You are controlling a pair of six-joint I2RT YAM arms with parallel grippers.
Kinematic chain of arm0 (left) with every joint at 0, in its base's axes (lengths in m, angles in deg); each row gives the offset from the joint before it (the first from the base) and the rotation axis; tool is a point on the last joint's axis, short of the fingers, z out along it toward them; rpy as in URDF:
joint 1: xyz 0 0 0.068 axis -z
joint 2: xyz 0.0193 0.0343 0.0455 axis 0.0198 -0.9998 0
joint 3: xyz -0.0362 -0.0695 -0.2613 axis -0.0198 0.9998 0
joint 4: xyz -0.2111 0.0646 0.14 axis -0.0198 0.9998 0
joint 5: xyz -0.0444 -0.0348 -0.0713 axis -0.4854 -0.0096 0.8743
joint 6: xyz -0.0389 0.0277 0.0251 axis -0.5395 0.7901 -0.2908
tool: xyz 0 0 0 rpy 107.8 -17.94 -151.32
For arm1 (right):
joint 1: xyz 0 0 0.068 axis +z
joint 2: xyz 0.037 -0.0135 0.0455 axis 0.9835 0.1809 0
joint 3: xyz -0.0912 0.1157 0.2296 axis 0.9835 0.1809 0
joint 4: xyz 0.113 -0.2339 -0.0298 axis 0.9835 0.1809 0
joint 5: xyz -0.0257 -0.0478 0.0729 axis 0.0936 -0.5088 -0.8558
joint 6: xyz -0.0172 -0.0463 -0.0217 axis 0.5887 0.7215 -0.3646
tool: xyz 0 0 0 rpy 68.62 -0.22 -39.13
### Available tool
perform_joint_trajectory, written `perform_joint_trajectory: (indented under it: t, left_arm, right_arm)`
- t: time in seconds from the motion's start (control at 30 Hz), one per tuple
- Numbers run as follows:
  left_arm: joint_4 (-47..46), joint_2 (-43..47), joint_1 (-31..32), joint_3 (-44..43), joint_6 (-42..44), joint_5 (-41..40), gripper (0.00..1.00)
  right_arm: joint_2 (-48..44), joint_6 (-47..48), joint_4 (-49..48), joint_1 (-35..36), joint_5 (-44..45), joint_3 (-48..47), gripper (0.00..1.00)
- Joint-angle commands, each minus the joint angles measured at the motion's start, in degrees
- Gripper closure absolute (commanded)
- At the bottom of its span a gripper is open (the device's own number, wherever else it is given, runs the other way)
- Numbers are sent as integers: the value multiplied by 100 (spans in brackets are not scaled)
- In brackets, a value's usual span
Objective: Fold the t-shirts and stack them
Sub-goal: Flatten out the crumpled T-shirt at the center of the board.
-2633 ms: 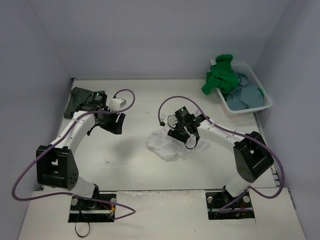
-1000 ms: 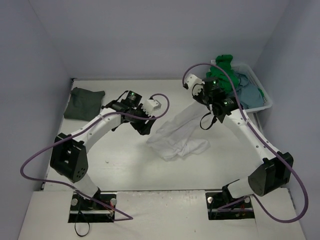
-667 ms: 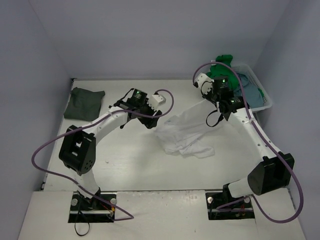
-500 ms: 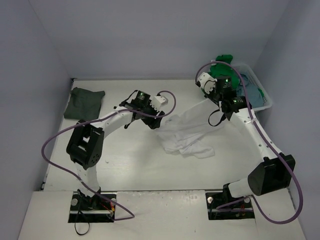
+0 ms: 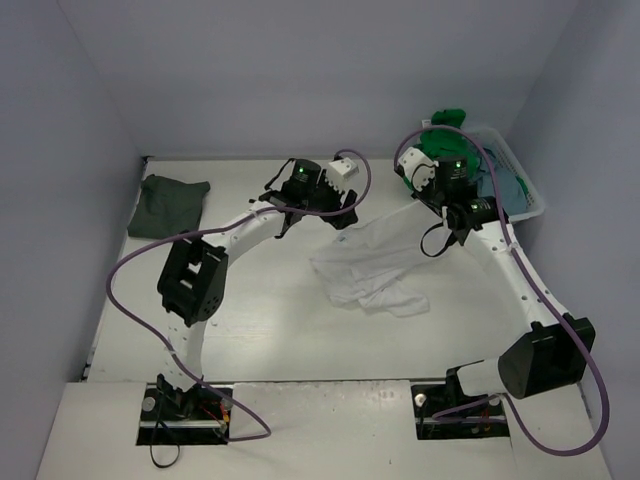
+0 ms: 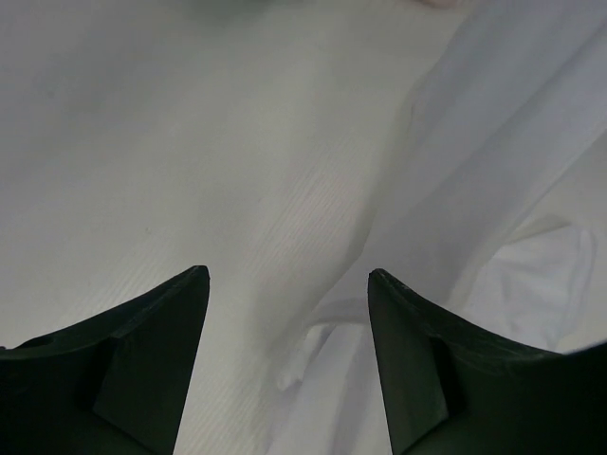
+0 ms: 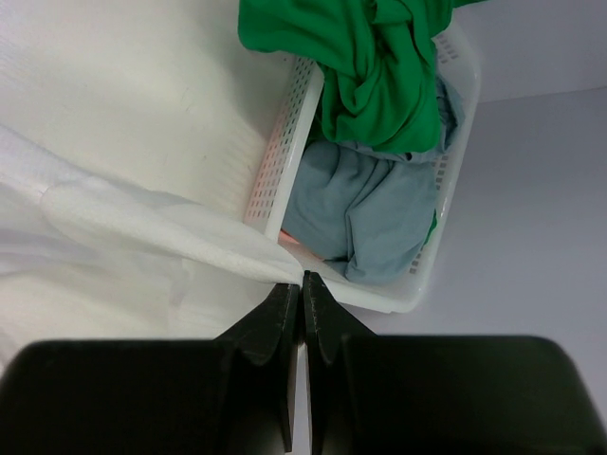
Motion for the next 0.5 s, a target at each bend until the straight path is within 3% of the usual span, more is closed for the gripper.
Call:
perform_joint_trajectory:
  t: [0.0,0.47]
  left_arm:
    - [-439,403,111,-417,-342,313,38]
    - [-439,781,471,-162,-422,630,38]
  right_arm:
    - [-291,-37,-194,-75,-80,19,100]
    - [-256,-134,-185,-154,-247,63,100]
